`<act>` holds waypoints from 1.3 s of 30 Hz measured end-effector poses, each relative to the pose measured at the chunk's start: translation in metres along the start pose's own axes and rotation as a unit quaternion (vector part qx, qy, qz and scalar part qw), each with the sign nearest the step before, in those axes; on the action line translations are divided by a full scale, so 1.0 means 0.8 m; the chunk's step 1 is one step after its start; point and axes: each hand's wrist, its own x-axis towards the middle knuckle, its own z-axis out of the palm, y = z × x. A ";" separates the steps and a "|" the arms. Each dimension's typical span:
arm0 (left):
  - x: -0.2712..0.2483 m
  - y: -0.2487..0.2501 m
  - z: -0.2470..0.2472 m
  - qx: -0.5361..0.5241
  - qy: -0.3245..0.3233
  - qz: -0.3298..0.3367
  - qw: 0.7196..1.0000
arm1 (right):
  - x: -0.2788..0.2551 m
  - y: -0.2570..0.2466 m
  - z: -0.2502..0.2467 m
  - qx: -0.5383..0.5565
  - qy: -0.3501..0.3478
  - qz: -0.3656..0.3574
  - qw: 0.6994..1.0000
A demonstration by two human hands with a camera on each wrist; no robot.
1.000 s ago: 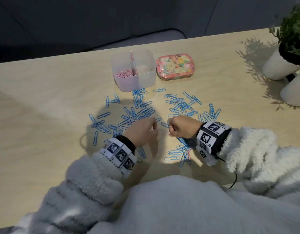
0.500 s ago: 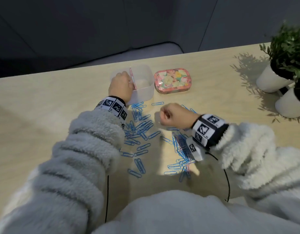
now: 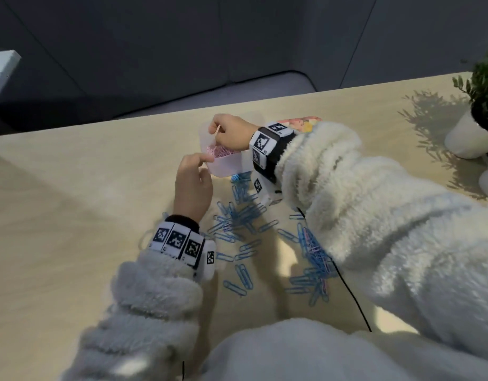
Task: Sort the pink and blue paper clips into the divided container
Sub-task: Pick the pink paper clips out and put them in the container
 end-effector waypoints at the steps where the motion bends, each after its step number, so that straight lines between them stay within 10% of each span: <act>1: -0.014 -0.003 0.002 -0.002 -0.024 -0.010 1.000 | 0.002 0.000 0.000 0.009 -0.020 0.010 1.000; 6: -0.070 -0.005 0.024 0.050 -0.164 0.002 0.985 | -0.014 0.013 -0.017 0.136 0.016 -0.012 0.990; 10: -0.097 0.014 0.053 0.081 -0.264 0.069 0.959 | -0.046 0.029 -0.020 0.366 0.062 0.042 0.927; 17: -0.117 0.049 0.090 0.103 -0.337 0.153 0.923 | -0.112 0.047 -0.035 0.419 0.153 0.080 0.892; 25: -0.130 0.050 0.111 0.084 -0.399 0.164 0.898 | -0.272 0.170 0.019 0.084 0.025 0.122 0.989; 39: -0.115 0.046 0.131 0.124 -0.347 0.149 0.918 | -0.298 0.195 0.061 -0.057 0.070 0.090 0.992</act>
